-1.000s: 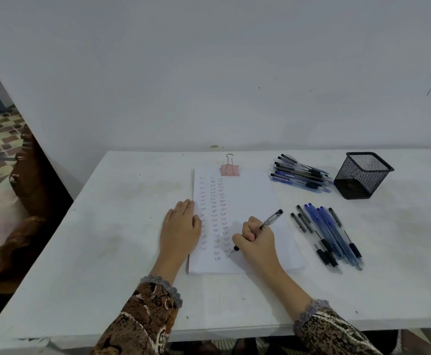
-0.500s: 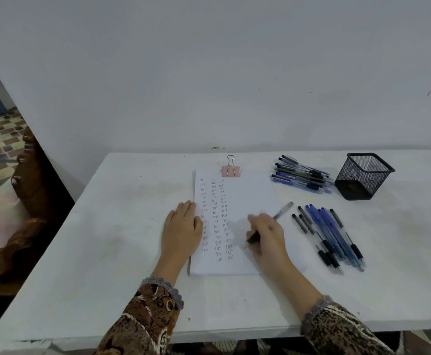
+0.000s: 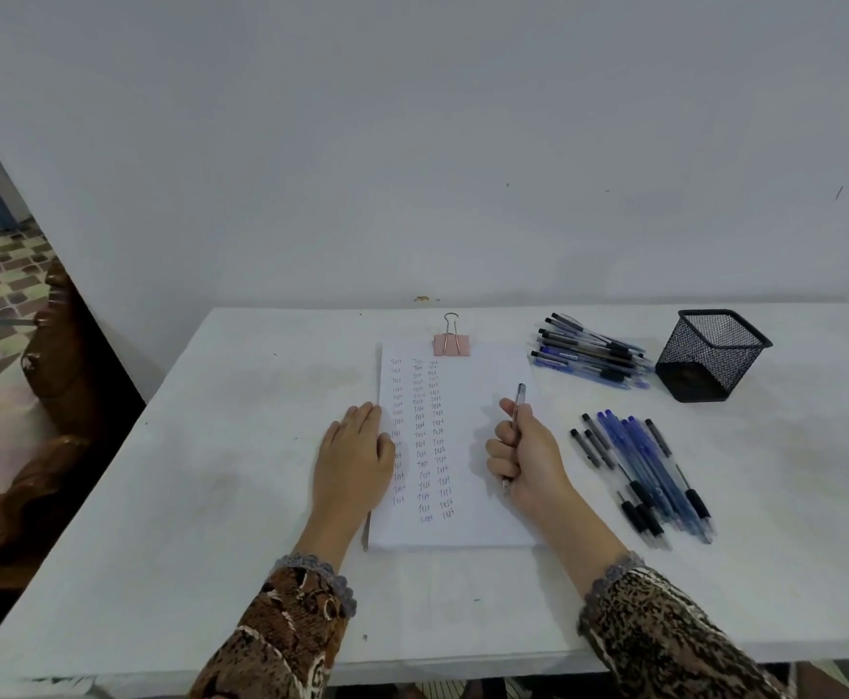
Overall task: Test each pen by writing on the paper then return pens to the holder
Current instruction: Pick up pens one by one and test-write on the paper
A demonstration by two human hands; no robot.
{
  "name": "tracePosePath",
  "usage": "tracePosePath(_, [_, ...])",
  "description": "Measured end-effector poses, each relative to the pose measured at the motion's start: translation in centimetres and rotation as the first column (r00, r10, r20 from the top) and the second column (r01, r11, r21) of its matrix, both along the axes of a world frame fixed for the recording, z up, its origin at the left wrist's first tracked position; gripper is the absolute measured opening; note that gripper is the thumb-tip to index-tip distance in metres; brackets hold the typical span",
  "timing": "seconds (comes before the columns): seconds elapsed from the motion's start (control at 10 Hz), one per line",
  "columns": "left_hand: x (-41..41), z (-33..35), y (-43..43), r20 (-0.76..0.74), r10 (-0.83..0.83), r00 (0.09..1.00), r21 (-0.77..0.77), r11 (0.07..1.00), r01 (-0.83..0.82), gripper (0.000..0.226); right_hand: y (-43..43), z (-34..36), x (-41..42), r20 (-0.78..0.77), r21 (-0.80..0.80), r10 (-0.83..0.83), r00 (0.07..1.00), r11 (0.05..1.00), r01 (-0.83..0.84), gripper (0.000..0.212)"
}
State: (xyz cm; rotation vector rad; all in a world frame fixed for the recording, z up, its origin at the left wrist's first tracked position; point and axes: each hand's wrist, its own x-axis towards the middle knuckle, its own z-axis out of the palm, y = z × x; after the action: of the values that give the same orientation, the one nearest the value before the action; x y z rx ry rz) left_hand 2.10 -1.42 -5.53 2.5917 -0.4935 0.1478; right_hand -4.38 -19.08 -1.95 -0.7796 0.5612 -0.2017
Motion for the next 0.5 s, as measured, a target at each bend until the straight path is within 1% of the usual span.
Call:
tracePosePath(0.1, [0.0, 0.0, 0.0, -0.006, 0.005, 1.000, -0.005, 1.000, -0.005, 0.047, 0.6, 0.4, -0.2, -0.066, -0.179, 0.022, 0.998, 0.983, -0.034, 0.022])
tracePosePath(0.2, [0.0, 0.0, 0.0, 0.000, 0.005, 1.000, -0.003, 1.000, -0.005, 0.047, 0.9, 0.5, -0.2, -0.072, -0.244, 0.026, 0.997, 0.969, -0.043, 0.020])
tracePosePath(0.3, [0.0, 0.0, 0.0, 0.010, 0.002, 1.000, 0.002, 1.000, -0.002, 0.047, 0.6, 0.8, -0.5, -0.040, -0.217, 0.078, 0.996, 0.973, -0.085, 0.017])
tracePosePath(0.4, [-0.1, 0.0, 0.0, 0.017, 0.003, 1.000, 0.002, 1.000, -0.003, 0.047, -1.6, 2.1, -0.9, -0.080, -0.416, 0.103, 0.991, 0.900, -0.128, 0.016])
tracePosePath(0.5, [0.0, 0.0, -0.1, 0.011, 0.001, 1.000, -0.001, 1.000, -0.001, 0.047, -6.1, 3.5, -1.6, -0.144, -0.806, -0.076, 0.987, 0.587, -0.072, 0.021])
